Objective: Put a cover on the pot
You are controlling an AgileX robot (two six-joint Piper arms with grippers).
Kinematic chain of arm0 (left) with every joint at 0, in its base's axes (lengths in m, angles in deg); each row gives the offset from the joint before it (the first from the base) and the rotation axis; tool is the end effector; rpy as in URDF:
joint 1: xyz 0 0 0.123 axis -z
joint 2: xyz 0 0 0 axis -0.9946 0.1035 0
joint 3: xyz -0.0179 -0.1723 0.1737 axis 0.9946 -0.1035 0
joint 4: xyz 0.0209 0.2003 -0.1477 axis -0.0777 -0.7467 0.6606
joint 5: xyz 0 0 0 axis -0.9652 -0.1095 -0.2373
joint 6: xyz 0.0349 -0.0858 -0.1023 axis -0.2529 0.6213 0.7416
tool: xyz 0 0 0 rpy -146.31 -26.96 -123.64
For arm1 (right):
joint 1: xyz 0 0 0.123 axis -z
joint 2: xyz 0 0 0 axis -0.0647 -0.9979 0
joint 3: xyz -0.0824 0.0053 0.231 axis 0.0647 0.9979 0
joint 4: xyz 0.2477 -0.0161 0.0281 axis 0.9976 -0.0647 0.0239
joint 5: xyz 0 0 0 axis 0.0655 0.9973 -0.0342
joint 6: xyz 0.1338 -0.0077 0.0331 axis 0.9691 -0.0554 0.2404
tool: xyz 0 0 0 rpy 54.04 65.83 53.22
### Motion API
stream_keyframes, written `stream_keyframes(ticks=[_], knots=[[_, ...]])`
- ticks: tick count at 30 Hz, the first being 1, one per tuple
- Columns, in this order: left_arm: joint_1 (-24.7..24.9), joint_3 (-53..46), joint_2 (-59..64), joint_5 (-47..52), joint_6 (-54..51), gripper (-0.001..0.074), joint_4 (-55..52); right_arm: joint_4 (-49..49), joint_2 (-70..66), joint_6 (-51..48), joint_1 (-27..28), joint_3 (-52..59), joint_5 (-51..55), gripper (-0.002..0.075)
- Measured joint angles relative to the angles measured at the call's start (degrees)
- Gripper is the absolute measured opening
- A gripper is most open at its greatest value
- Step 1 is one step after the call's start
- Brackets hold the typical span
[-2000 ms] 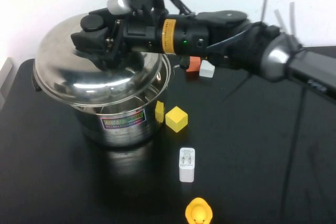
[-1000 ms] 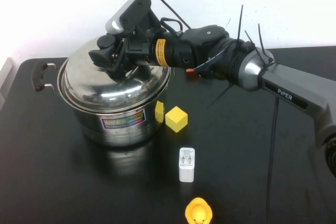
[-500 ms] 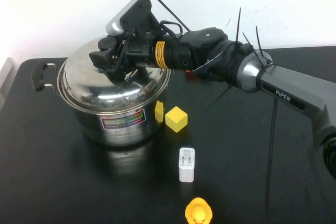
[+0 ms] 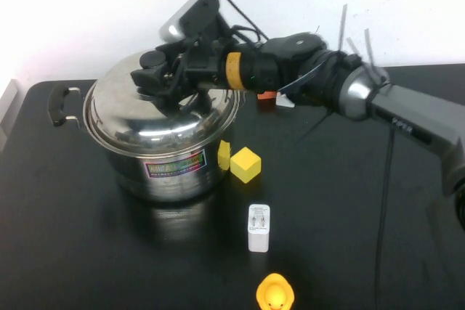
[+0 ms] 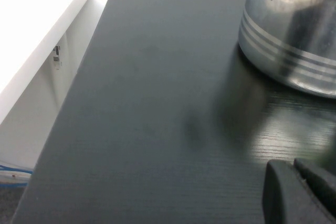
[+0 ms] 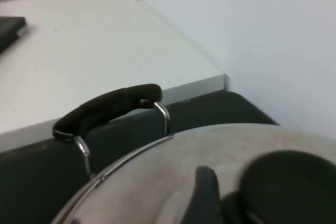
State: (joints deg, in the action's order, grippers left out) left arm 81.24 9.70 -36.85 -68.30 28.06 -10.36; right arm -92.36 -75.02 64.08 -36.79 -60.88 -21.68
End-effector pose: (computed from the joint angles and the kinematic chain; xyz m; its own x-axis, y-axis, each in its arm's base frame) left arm 0.1370 0.0003 0.1700 -0.2331 -0.1667 -0.9581 -0.0412 0.9860 -0.1615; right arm 0.4266 0.3701 0.1982 -0.0799 -0.2093 -0.9746 -0.9288 0.3705 -0.0034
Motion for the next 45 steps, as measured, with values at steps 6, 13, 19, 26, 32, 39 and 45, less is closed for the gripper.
stream_keyframes(ticks=[6,13,19,26,32,39,45], knots=[[0.00,0.00,0.00,0.00,0.00,-0.0002,0.00,-0.43,3.45,6.68,5.73,-0.59,-14.43,0.0525],[0.00,0.00,0.00,0.00,0.00,-0.0002,0.00,-0.90,13.14,6.26,11.48,-1.43,-28.40,0.0123],[0.00,0.00,0.00,0.00,0.00,-0.0002,0.00,-3.09,22.27,5.58,13.75,-1.13,-35.17,0.0020],[0.00,0.00,0.00,0.00,0.00,-0.0002,0.00,-7.87,36.65,2.91,13.54,9.56,-32.64,0.0015],[0.00,0.00,0.00,0.00,0.00,-0.0002,0.00,-8.10,51.13,0.92,13.54,27.24,-21.81,0.0013],[0.00,0.00,0.00,0.00,0.00,-0.0002,0.00,-8.10,70.89,-1.12,16.07,55.10,-6.68,0.0013],[0.00,0.00,0.00,0.00,0.00,-0.0002,0.00,-7.76,85.44,-1.31,16.29,74.70,4.20,0.0012]])
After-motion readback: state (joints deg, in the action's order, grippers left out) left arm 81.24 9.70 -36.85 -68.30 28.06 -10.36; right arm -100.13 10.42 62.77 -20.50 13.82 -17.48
